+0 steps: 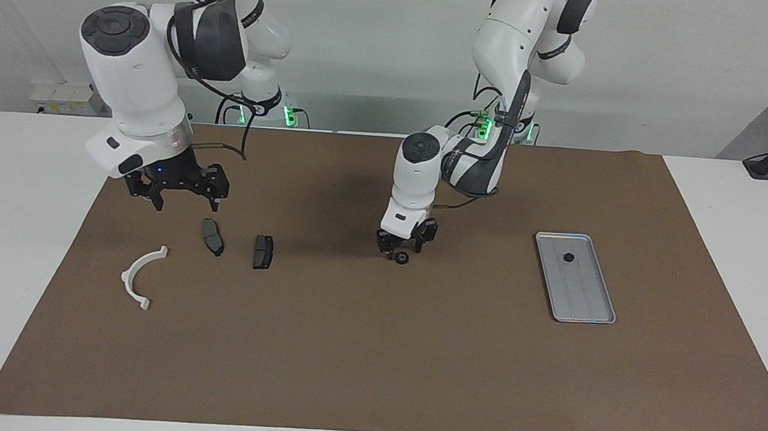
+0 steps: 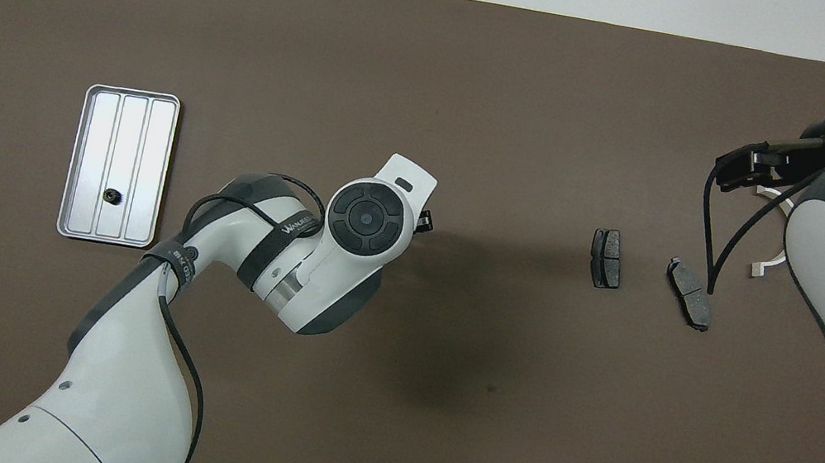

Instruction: Pick bearing gear from pile to tray

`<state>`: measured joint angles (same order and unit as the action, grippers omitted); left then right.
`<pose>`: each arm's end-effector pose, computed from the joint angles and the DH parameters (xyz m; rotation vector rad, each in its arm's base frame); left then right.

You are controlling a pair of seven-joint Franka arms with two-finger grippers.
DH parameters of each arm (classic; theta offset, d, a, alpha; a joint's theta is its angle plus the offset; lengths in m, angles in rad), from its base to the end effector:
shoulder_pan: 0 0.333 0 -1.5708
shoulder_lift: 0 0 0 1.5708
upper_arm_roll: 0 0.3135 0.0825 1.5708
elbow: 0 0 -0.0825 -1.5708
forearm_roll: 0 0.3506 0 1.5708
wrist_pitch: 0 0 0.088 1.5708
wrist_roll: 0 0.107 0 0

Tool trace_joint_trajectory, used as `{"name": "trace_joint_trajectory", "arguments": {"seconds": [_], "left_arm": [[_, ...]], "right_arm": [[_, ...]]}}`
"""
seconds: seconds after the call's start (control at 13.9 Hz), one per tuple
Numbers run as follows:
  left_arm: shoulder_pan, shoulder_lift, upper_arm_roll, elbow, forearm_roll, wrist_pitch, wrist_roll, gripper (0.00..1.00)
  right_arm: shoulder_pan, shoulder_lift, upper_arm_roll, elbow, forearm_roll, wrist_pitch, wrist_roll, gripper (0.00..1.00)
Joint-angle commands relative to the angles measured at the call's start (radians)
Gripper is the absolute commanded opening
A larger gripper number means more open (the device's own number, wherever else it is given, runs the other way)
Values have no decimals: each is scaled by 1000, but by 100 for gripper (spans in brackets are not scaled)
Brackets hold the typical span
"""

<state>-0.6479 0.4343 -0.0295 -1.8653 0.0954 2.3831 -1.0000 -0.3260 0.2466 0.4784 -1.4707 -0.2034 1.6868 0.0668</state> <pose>0.4845 -0.3867 0.3116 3.0869 0.4025 0.1525 0.5950 0.0391 0.5520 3.0488 0.1483 0.0105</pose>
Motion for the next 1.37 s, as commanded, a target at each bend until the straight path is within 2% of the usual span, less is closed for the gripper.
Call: {"name": "trace_joint_trajectory", "arguments": {"seconds": [0.0,0.36,0.5,0.65,0.79,0.86,1.01,1.15,1.3], "left_arm": [[2,-14,8,-25,41,28,-15,75],[5,-9,8,-18,56,36,-15,75],[5,-8,8,-12,56,34,-15,75],[2,-8,8,-5,56,28,-17,75],[-4,-5,8,-2,56,27,-18,75],[-9,4,8,9,56,21,-19,75],[-13,70,10,79,63,-28,-22,75],[-13,72,10,95,63,-62,-23,75],[-13,69,8,110,63,-81,-22,75]], "right_arm": [[-31,-24,11,-25,32,-2,-42,100],[-24,-47,0,-25,79,-5,-44,100],[13,-59,-35,-23,82,-6,-44,100],[140,-84,-165,-23,102,-6,-42,100],[267,-96,-318,-22,177,-1,-41,100],[295,-110,-354,-25,196,-2,-42,100],[353,-141,-409,-33,197,-9,-42,100],[436,-171,-504,-63,199,-9,-44,100],[449,-202,-520,-88,197,-10,-44,100]]}}
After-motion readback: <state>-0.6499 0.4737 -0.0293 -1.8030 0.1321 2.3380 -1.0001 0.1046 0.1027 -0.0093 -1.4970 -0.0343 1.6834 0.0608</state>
